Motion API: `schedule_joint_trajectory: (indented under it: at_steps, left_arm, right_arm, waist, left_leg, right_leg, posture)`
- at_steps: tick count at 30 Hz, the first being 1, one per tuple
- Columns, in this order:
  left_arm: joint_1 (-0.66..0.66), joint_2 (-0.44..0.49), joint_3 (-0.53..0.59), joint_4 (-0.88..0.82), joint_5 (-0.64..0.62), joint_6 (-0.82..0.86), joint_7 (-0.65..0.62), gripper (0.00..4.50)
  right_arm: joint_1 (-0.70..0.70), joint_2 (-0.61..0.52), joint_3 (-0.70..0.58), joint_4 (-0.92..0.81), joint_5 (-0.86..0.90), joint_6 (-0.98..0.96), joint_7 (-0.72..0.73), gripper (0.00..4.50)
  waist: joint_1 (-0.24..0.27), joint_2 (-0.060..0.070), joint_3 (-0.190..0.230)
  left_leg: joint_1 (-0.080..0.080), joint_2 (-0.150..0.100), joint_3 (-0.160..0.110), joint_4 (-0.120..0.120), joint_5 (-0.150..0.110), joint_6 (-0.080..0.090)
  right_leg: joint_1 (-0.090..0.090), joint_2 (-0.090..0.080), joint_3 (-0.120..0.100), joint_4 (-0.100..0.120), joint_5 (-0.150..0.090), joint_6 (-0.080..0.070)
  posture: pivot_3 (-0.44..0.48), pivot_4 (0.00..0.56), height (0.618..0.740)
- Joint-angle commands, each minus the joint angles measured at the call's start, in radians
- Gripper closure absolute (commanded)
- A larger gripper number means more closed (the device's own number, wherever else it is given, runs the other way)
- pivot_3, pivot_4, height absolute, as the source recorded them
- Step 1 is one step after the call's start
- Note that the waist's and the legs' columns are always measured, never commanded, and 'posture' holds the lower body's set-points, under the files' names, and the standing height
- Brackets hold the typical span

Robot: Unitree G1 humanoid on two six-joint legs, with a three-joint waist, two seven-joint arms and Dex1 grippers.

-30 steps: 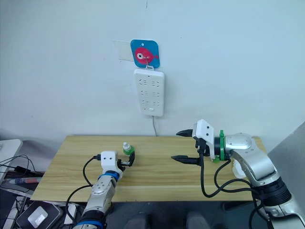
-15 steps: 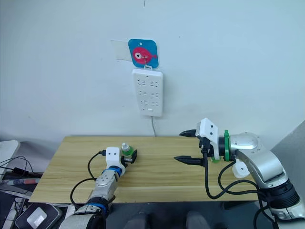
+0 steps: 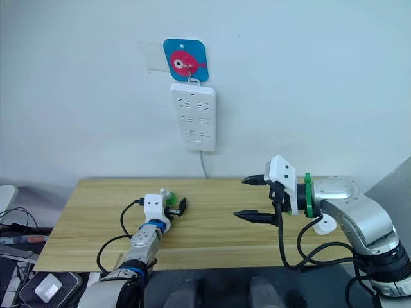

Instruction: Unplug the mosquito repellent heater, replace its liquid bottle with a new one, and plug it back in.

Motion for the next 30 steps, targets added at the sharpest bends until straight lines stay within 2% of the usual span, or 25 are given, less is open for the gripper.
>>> schedule_joint_trajectory:
  at_steps: [1,4,10,13,19,21,23,25,27,30]
  left_arm:
    - [-0.009,0.010,0.003,0.024,0.016,-0.006,0.025,0.00]
    - [-0.008,0.012,0.002,0.029,0.022,-0.009,0.031,0.00]
    - [0.009,0.014,-0.002,0.027,0.035,-0.018,0.035,0.00]
    - [0.027,0.013,-0.001,0.019,0.036,-0.030,0.031,0.56]
    - [0.023,0.029,-0.019,-0.011,0.056,-0.060,0.025,2.28]
    - [0.024,0.044,-0.055,-0.071,0.082,-0.080,-0.021,2.29]
    - [0.044,0.057,-0.108,-0.180,0.102,-0.083,-0.103,2.29]
    - [0.097,0.080,-0.182,-0.378,0.083,-0.033,-0.270,2.29]
    - [0.160,0.126,-0.257,-0.625,0.029,0.075,-0.446,2.29]
    - [0.208,0.204,-0.317,-0.913,-0.075,0.275,-0.633,2.29]
  right_arm:
    - [-0.024,0.014,-0.059,-0.070,0.073,0.040,-0.036,0.01]
    - [-0.044,0.026,-0.066,-0.083,0.102,0.064,-0.058,0.01]
    - [-0.078,0.041,-0.065,-0.073,0.121,0.089,-0.095,0.01]
    - [-0.077,0.047,-0.062,-0.074,0.121,0.088,-0.106,0.00]
    - [-0.059,0.062,-0.054,-0.056,0.097,0.058,-0.115,0.00]
    - [-0.040,0.063,-0.034,-0.030,0.051,0.003,-0.103,0.00]
    - [-0.003,0.050,0.003,-0.006,-0.015,-0.065,-0.087,0.00]
    - [0.033,0.060,0.033,0.014,-0.057,-0.115,-0.082,0.00]
    - [0.056,0.089,0.051,0.029,-0.075,-0.145,-0.094,0.00]
    - [0.070,0.136,0.077,0.061,-0.112,-0.189,-0.115,0.00]
  waist:
    - [0.001,0.000,0.001]
    - [0.001,0.000,0.002]
    - [0.001,0.000,0.004]
    - [0.001,0.000,0.004]
    - [0.002,0.000,0.003]
    - [0.002,0.000,0.003]
    - [0.004,0.000,0.003]
    - [0.007,0.000,0.003]
    - [0.008,0.002,0.003]
    - [0.010,0.003,0.002]
  left_leg:
    - [-0.002,0.000,0.000,0.000,0.000,0.000]
    - [-0.008,0.000,-0.002,0.001,0.000,0.000]
    - [-0.008,-0.001,-0.003,0.001,0.000,0.000]
    - [-0.008,-0.001,-0.004,0.001,0.000,0.000]
    - [-0.008,-0.001,-0.005,0.001,0.000,0.000]
    - [-0.009,-0.001,-0.005,0.001,0.000,0.000]
    - [-0.009,-0.001,-0.005,0.001,0.000,0.000]
    - [-0.011,-0.001,-0.005,0.001,0.000,0.000]
    - [-0.014,-0.001,-0.005,0.001,0.000,-0.001]
    - [-0.017,0.000,-0.007,0.001,0.002,-0.003]
  right_leg:
    - [-0.001,0.000,0.000,0.000,0.000,0.000]
    - [-0.006,-0.001,-0.002,0.000,0.000,0.000]
    - [-0.007,-0.001,-0.003,0.000,0.000,0.000]
    - [-0.007,-0.001,-0.004,0.000,0.000,0.000]
    - [-0.007,-0.001,-0.005,0.000,0.000,0.000]
    - [-0.007,-0.001,-0.005,0.000,0.000,0.000]
    - [-0.007,-0.002,-0.006,0.000,0.000,0.000]
    - [-0.009,-0.002,-0.006,0.000,0.000,0.000]
    - [-0.013,-0.002,-0.005,0.001,0.000,0.000]
    - [-0.017,-0.002,-0.005,0.003,0.000,0.000]
  posture:
    - [-0.080,0.225,0.740]
    - [-0.085,0.228,0.740]
    - [-0.082,0.221,0.740]
    - [-0.073,0.206,0.740]
    - [-0.058,0.186,0.740]
    - [-0.051,0.179,0.740]
    - [-0.045,0.174,0.740]
    - [-0.032,0.169,0.740]
    - [-0.021,0.157,0.740]
    - [-0.012,0.145,0.740]
